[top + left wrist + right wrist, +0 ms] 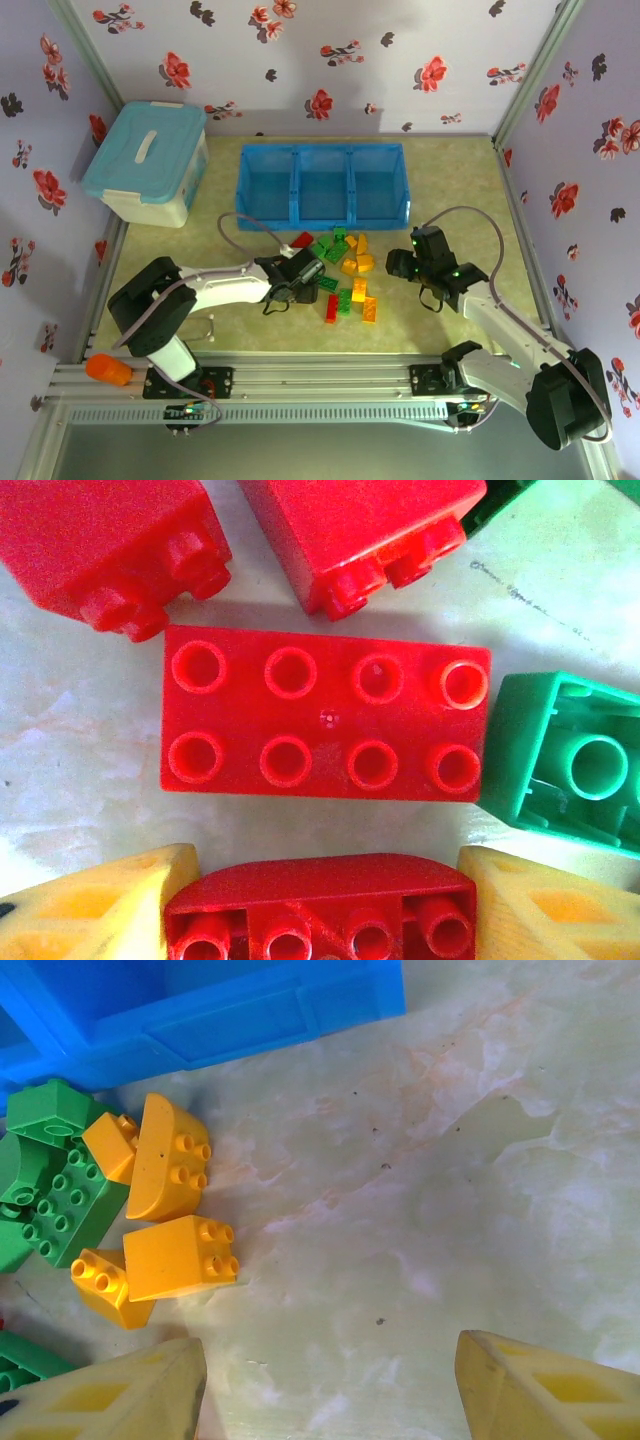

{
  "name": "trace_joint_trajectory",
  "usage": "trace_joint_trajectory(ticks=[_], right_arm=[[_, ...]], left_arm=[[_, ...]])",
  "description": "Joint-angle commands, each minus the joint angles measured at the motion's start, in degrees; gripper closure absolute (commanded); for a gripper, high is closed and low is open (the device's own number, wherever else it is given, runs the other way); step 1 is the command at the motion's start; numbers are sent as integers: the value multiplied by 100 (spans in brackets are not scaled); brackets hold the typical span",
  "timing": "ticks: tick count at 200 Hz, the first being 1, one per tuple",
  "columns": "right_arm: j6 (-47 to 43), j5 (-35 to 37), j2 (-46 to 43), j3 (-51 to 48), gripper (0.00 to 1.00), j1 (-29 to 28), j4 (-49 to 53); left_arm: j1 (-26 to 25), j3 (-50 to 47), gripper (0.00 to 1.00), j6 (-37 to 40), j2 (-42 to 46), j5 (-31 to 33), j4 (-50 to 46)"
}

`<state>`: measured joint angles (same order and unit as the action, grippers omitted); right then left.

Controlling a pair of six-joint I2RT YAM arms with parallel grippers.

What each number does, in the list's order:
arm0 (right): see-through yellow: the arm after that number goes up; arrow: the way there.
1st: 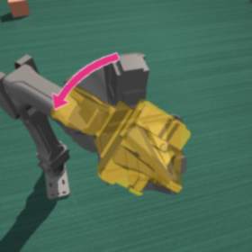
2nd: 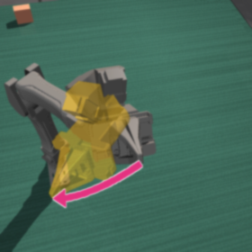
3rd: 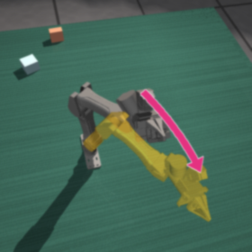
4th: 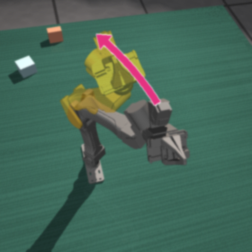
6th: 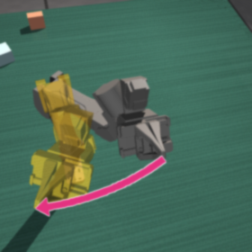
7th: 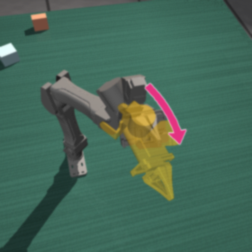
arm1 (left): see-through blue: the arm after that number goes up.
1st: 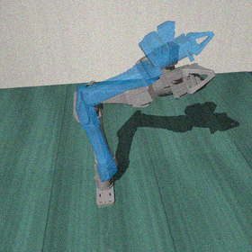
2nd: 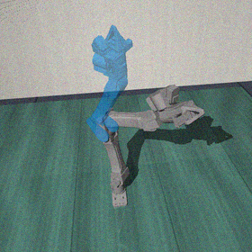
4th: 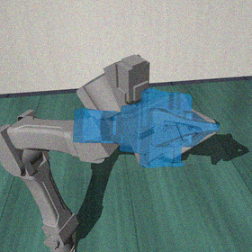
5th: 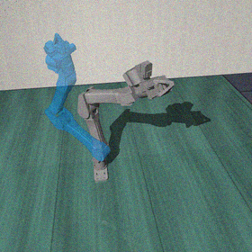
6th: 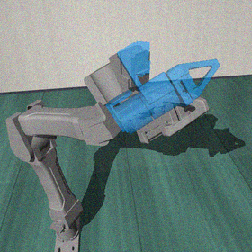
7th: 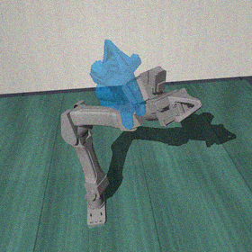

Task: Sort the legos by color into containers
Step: Pick up the lego from the middle-left of the table, then place the lego in the container.

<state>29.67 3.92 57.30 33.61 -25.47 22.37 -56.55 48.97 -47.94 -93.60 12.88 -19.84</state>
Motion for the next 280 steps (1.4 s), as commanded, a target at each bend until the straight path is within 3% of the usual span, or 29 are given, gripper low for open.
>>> trace_joint_trajectory(ticks=[1,175,211,280], right_arm=[[144,117,-76,-119,33,-37,-155],[305,126,-558,-311,35,-45,-110],[333,83,-650,-363,35,-45,-88],[330,92,-926,-307,35,-54,107]], left_arm=[[-101,-138,42,-169,84,-156,-449],[5,579,44,216,1294,685,-1501],[516,891,44,627,1474,685,-1513],[2099,1852,44,1585,1114,314,-1463]])
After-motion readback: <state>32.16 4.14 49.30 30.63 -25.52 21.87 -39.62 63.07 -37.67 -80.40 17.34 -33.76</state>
